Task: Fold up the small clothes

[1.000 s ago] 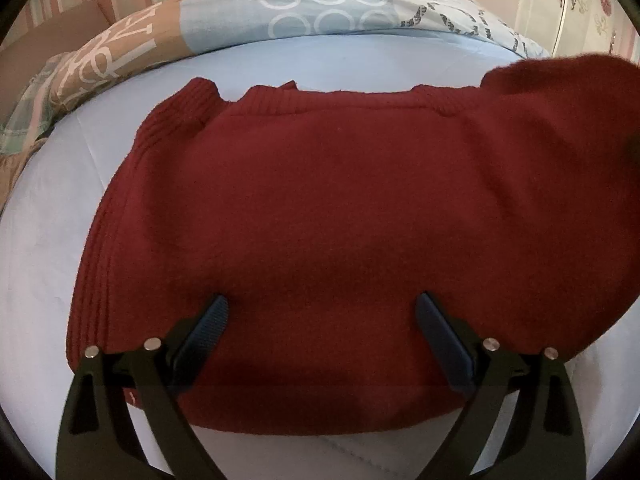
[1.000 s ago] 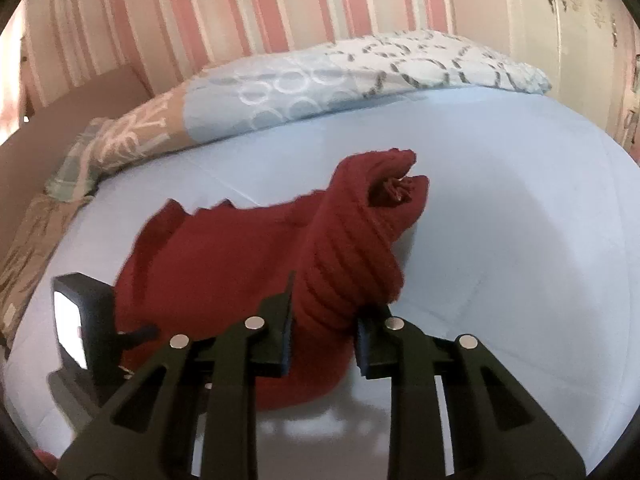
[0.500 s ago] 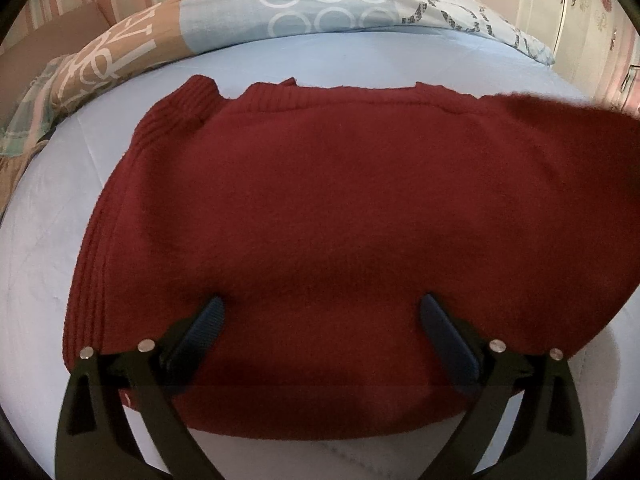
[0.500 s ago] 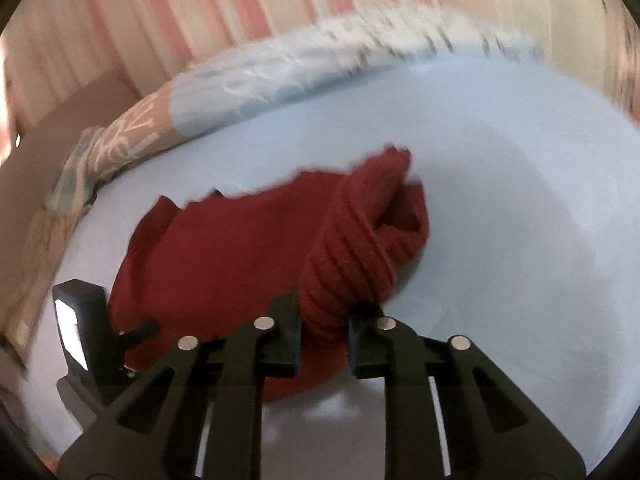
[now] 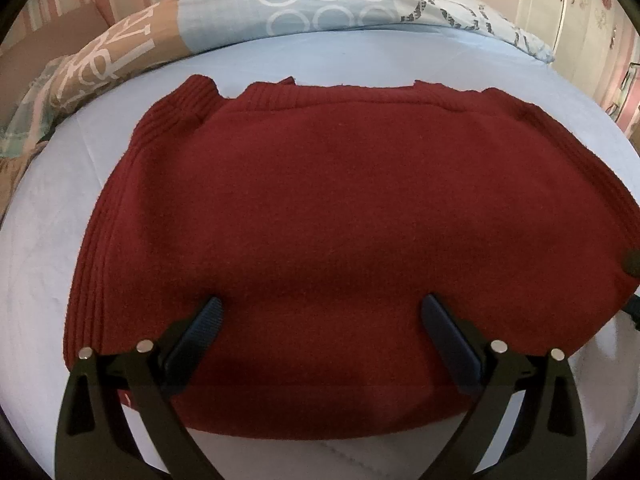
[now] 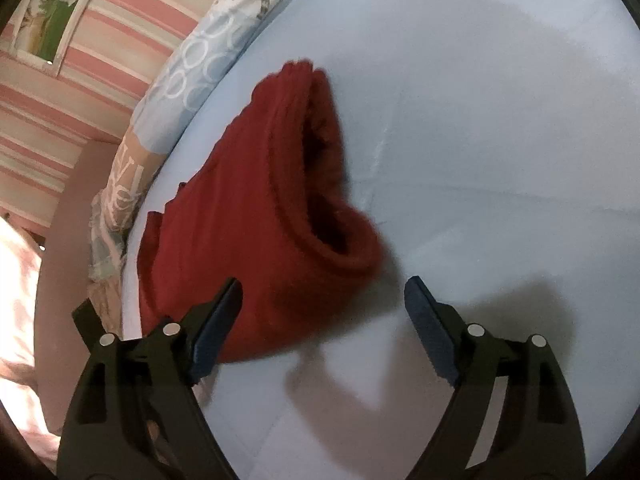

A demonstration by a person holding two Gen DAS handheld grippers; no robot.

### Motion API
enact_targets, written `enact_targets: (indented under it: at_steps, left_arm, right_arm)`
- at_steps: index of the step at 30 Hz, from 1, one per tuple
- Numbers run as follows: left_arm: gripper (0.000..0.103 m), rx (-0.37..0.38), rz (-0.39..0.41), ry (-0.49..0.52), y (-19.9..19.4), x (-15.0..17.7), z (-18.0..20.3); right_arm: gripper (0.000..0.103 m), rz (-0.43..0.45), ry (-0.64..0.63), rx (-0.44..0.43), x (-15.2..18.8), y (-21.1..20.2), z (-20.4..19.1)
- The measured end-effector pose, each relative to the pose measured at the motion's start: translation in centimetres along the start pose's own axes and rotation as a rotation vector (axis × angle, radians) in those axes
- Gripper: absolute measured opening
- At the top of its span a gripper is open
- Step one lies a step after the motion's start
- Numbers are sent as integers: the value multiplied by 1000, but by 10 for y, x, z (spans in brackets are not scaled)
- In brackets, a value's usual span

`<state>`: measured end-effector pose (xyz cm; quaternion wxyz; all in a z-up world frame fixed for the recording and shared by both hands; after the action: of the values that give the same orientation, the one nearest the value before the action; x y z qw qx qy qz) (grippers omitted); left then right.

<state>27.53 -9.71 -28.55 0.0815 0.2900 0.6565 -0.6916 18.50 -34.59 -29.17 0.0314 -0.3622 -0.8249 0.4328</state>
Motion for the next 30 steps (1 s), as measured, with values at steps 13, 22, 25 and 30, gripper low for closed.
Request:
enact_targets:
  at_steps: [13,22,25,30]
  left_arm:
    - [100,0,4,8,0,0,0]
    - [100,2,1,10,1,0,2]
    - [100,1,2,11,1,0,3]
    - [100,0,2,13,1,0,2]
  right_arm:
    - [22,85,-426,380,-18,23,-37]
    - [18,214,-630,533,-22,12,-64]
    - [33,115,-547,505,-23,28,-50]
    - [72,60,-466,450,-34,39,-34]
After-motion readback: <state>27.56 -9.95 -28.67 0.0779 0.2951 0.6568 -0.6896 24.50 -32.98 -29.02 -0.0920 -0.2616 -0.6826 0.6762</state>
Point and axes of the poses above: each gripper's, at about its wrist camera, not at the fingertips, and y roughly the way its jaws point, z to its right, x to its underside, the point moved 10 cm from there along y, roughly the way its jaws point, and after that the axes turned 2 degrees about -z, right-handed, at the moved point
